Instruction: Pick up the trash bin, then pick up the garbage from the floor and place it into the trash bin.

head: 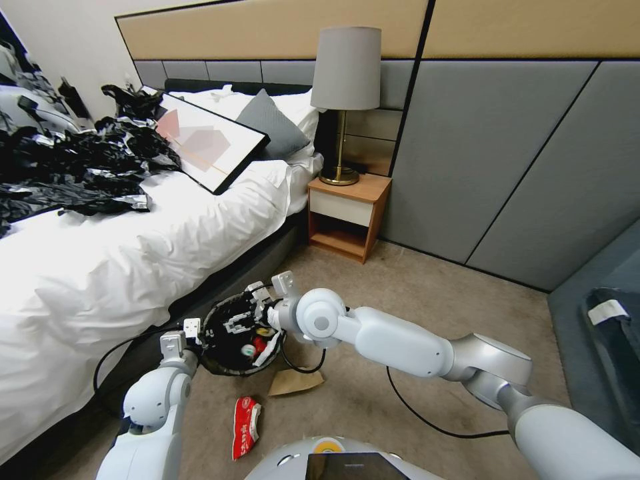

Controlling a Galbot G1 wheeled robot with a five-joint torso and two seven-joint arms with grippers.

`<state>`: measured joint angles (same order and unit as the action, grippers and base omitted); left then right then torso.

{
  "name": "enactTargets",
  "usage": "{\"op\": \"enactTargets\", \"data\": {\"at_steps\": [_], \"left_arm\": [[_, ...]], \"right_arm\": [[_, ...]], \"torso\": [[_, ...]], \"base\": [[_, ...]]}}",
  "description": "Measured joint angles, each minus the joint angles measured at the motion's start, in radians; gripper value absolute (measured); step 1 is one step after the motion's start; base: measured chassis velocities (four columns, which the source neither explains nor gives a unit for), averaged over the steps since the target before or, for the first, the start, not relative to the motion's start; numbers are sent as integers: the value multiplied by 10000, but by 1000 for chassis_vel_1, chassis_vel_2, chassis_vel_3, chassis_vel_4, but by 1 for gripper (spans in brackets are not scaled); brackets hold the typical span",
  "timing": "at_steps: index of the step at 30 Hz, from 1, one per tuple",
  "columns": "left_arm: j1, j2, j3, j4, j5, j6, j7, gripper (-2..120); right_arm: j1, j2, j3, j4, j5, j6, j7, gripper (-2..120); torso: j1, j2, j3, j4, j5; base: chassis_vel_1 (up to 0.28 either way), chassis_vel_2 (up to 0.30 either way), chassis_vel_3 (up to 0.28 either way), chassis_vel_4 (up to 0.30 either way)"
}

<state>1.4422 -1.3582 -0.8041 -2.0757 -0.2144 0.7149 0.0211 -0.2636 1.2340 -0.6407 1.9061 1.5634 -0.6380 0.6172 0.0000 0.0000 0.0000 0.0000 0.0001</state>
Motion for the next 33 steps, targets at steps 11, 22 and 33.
{"op": "enactTargets", "data": {"at_steps": [11, 22, 33], "left_arm": [[-13, 64, -47, -67, -64, -82, -9, 0], [-13, 197, -62, -316, -186, -144, -60, 0], [37, 404, -73, -438, -349, -199, -89, 0]], "right_arm": [[267, -1236, 1942, 791, -913, 391, 321, 100], [-2660, -3325, 5488, 551, -6684, 2391, -556, 100], [-7118, -2599, 10431, -354, -11928, 4345, -2568, 100]], "torso": [[0, 0, 0, 0, 2], [0, 0, -1, -5, 6], [0, -1, -1, -4, 8]], "base": [[0, 0, 0, 0], [0, 0, 0, 0], [0, 0, 0, 0]]}}
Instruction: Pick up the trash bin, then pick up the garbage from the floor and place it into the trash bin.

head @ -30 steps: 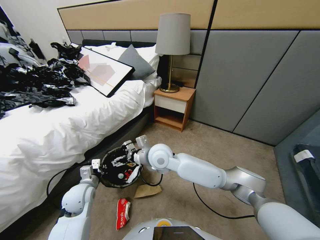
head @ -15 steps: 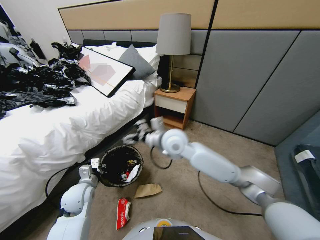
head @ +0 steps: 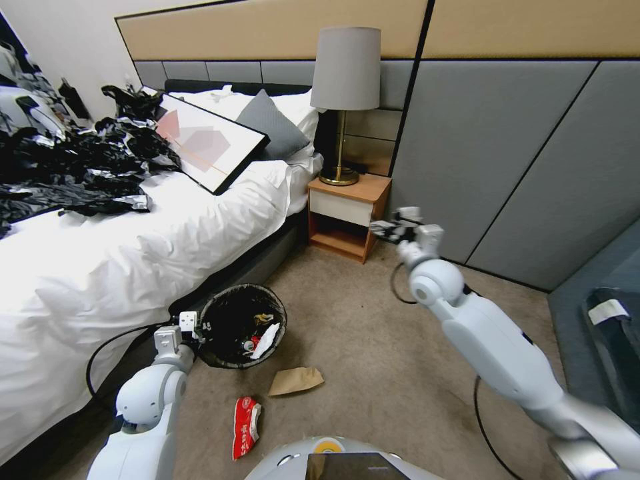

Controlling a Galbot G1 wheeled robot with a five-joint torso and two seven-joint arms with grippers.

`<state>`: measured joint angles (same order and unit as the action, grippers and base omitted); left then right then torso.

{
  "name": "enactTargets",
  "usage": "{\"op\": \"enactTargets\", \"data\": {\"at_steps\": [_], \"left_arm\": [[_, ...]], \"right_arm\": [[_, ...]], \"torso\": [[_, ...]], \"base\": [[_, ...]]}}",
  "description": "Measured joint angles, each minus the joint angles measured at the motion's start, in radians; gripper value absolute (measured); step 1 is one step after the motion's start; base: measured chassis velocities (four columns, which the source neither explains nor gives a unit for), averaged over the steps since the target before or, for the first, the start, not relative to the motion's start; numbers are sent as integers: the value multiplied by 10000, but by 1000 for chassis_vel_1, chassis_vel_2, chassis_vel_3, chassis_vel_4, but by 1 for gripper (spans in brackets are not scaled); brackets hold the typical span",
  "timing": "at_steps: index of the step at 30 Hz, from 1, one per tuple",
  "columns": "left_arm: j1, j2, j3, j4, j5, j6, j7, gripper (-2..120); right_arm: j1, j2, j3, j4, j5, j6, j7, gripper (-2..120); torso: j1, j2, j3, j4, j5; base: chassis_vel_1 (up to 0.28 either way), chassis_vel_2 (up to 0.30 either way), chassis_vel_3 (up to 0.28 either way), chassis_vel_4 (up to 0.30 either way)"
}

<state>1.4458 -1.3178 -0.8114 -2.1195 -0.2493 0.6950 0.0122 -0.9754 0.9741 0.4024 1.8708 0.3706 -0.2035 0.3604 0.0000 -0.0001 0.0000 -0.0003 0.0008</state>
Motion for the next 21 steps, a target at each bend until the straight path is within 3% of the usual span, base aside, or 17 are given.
{"op": "enactTargets", "data": {"at_steps": [2, 3, 5, 7, 9, 11, 21], "left_arm": [[12, 3, -9, 33, -52, -62, -31, 0], [15, 0, -5, 54, -56, -74, -36, 0], [21, -3, 7, 66, -58, -82, -36, 0], [49, -26, 43, 110, -42, -163, -51, 0], [57, -35, 46, 117, -42, -176, -54, 0], [143, -87, 51, 131, -42, -283, -81, 0], [301, -135, 65, 107, -166, -359, -190, 0]], "right_arm": [[-1281, 734, 1169, 32, -895, 713, -490, 100], [-1695, 1077, 1439, 46, -1150, 927, -643, 100], [-1974, 1323, 1622, 47, -1336, 1091, -744, 100], [-3154, 2403, 2277, 53, -2302, 1985, -1110, 100], [-3276, 2530, 2334, 50, -2427, 2078, -1148, 100], [-3818, 3235, 2660, 30, -2799, 2428, -1251, 100], [-3952, 3532, 2874, -142, -3221, 2613, -1323, 100]], "torso": [[-1, 0, -1, 0, -20], [-1, 0, -1, -4, -11], [-1, 0, -1, -3, 1], [-1, 0, 0, 2, -18], [-1, 0, 0, 2, -14], [-1, 1, -1, 3, -12], [-1, 0, -1, 5, -8]], "base": [[0, 0, 0, 0], [0, 0, 0, 0], [0, 0, 0, 0], [0, 0, 0, 0], [0, 0, 0, 0], [0, 0, 0, 0], [0, 0, 0, 0]]}}
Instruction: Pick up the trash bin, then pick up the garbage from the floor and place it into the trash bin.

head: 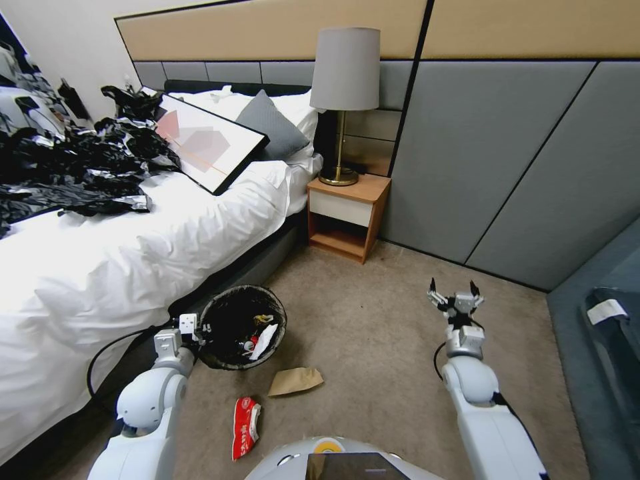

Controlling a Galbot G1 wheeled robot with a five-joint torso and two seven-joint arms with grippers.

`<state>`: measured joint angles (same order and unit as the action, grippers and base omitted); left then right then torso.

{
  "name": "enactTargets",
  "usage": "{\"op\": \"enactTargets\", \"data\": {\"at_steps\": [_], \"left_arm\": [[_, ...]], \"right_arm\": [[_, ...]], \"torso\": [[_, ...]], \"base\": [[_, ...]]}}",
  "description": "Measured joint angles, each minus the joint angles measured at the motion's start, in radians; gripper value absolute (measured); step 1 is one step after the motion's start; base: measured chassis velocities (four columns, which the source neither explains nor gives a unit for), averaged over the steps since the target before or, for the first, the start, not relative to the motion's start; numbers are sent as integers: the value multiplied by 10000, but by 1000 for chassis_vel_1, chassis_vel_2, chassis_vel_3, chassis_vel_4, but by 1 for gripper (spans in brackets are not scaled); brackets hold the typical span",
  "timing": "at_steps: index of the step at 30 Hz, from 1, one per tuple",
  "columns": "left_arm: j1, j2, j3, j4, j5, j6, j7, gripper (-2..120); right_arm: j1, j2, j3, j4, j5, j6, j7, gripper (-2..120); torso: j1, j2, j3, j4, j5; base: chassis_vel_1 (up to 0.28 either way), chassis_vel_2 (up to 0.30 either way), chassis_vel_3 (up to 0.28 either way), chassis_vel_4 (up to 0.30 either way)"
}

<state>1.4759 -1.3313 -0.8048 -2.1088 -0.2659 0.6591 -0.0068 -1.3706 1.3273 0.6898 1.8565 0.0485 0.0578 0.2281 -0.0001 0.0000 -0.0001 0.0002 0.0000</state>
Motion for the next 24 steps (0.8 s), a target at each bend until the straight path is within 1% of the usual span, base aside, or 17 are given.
{"op": "enactTargets", "data": {"at_steps": [1, 2, 10, 19, 24], "left_arm": [[-1, -36, 1, 0, -16, 23, -43, 0], [-6, -54, 1, 0, -42, 60, -83, 0], [-88, -45, -30, -96, -217, 268, -182, 0], [-134, -30, -32, -70, -342, 290, -207, 0], [-157, 4, -49, -46, -349, 365, -278, 0]], "right_arm": [[46, 2, -53, -4, -2, -18, 0, 100], [71, 9, -91, -16, -8, -29, -1, 100], [191, -42, -212, -162, -48, -74, -4, 100], [219, -58, -232, -226, -48, -101, -6, 100], [228, -50, -286, -264, -65, -106, -12, 100]], "torso": [[0, 0, 0, -1, -4], [0, 0, 0, 0, 1], [0, 0, 1, -3, 0], [0, 0, 1, -3, 0], [0, 0, 1, 1, 0]], "base": [[0, 0, 0, 0], [0, 0, 0, 0], [0, 0, 0, 0], [0, 0, 0, 0], [40, 37, 39, 61]]}}
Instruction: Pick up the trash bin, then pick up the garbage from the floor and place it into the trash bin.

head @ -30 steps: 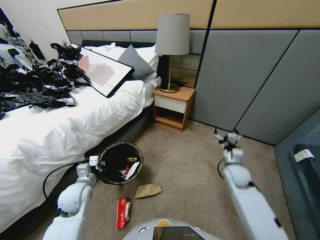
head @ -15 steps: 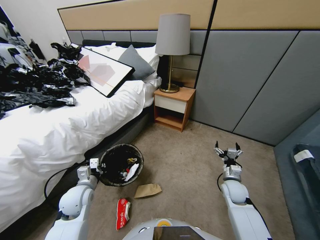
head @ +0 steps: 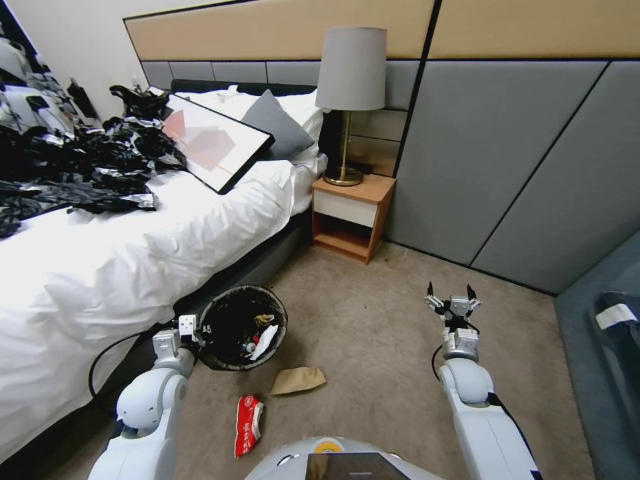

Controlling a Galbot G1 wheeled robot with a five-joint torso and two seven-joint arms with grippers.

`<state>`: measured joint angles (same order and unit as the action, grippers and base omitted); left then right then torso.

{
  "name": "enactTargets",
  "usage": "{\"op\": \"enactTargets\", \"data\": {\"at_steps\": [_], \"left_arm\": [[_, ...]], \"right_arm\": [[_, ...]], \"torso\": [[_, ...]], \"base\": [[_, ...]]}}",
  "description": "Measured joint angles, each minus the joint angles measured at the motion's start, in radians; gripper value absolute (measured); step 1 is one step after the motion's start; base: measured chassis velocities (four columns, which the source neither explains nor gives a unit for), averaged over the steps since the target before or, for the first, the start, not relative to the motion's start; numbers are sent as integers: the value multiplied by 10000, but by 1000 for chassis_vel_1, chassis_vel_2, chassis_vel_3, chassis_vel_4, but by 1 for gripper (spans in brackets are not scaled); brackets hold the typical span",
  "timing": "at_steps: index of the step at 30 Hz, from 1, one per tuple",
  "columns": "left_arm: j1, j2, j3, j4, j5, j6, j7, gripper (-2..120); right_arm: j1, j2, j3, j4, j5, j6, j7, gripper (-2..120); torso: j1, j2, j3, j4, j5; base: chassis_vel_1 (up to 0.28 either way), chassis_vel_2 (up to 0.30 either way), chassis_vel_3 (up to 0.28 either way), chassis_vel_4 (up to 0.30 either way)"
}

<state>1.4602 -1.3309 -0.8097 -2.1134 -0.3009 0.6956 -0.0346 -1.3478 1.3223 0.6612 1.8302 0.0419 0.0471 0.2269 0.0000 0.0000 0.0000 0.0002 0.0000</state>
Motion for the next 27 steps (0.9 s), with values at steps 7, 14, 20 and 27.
{"op": "enactTargets", "data": {"at_steps": [7, 14, 20, 27], "left_arm": [[5, 8, -25, 21, -11, 8, -17, 0], [18, -3, -46, 33, -11, 8, -29, 0], [6, -11, -48, 47, -15, 11, -40, 0], [8, -7, -77, 72, -30, 10, -45, 0]], "right_arm": [[31, 1, -101, -39, -17, -10, -1, 100], [143, -80, -220, -84, -16, -51, -1, 100], [215, -159, -289, -119, 1, -88, 5, 100], [255, -171, -389, -131, 23, -176, 50, 100]], "torso": [[0, 0, 0, -2, 0], [0, 0, 0, -2, 0], [0, 1, 0, -2, 0], [0, 0, 0, -2, 0]], "base": [[41, 43, 47, 39], [44, 43, 47, 32], [56, 58, 56, 49], [48, 49, 44, 52]]}}
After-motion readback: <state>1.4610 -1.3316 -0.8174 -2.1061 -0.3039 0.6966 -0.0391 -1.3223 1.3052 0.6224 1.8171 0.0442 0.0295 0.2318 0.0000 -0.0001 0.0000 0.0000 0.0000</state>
